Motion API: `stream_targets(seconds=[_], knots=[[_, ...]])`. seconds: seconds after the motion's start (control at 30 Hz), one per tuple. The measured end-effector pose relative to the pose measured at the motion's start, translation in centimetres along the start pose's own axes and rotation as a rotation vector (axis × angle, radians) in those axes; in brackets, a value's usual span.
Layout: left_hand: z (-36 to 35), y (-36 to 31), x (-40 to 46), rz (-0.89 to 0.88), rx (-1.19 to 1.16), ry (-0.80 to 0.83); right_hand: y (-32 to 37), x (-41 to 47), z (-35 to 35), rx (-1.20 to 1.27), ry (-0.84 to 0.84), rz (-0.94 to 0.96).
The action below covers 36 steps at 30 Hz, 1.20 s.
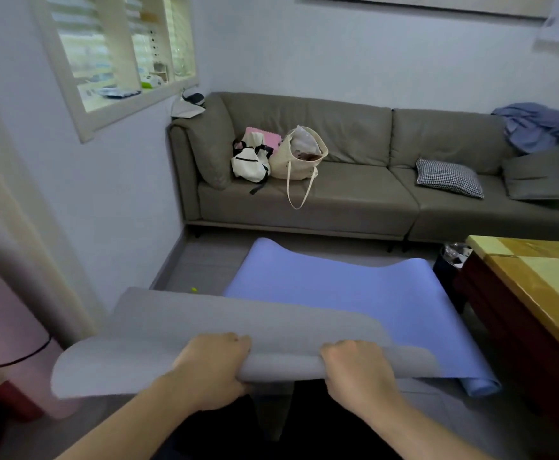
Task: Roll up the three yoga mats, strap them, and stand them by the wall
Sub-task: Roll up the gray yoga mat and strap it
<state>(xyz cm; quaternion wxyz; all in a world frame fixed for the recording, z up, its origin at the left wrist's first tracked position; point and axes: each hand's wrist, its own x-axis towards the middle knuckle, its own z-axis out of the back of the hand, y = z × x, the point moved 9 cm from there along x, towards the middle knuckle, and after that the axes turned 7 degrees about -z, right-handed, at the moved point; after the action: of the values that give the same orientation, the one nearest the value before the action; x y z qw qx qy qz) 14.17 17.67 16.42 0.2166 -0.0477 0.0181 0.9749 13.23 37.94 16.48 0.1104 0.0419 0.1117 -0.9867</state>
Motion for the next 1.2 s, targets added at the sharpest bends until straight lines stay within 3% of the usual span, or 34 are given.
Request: stream_targets(seconds=[0.2, 0.5, 0.6, 0.73, 0.83, 0.97, 1.1, 1.2], knots=[[-1.2, -0.9, -2.3, 0.053, 0.094, -0.219, 0.2, 0.5, -1.3, -0.01, 0.207, -0.012], [-3.4, 0.9, -4.7, 0.195, 0.056, -0.231, 2.3, 1.4, 0.2, 0.004, 0.327, 0.059], [-3.7, 1.0, -4.8, 0.208, 0.035, -0.208, 2.9, 0.8, -0.1, 0.002, 0.238, 0.098], [-3.4, 1.1, -4.7, 0.179, 0.012, -0.204, 4.5, -0.8, 0.9, 0.024, -0.124, 0.157], [-3.7, 1.8, -4.3, 0.189, -0.012, -0.16, 5.4, -1.6, -0.3, 0.057, -0.187, 0.174], [-3.7, 1.2, -4.2, 0.177, 0.072, -0.153, 5.0, -0.7, -0.7, 0.081, -0.065, 0.144], [-3.2, 0.9, -5.1, 0.221, 0.036, -0.213, 5.0, 0.6, -0.9, 0.103, 0.141, 0.132], [-3.3, 0.9, -5.7, 0.243, 0.011, -0.223, 5.0, 1.1, -1.2, 0.126, 0.2, 0.122]])
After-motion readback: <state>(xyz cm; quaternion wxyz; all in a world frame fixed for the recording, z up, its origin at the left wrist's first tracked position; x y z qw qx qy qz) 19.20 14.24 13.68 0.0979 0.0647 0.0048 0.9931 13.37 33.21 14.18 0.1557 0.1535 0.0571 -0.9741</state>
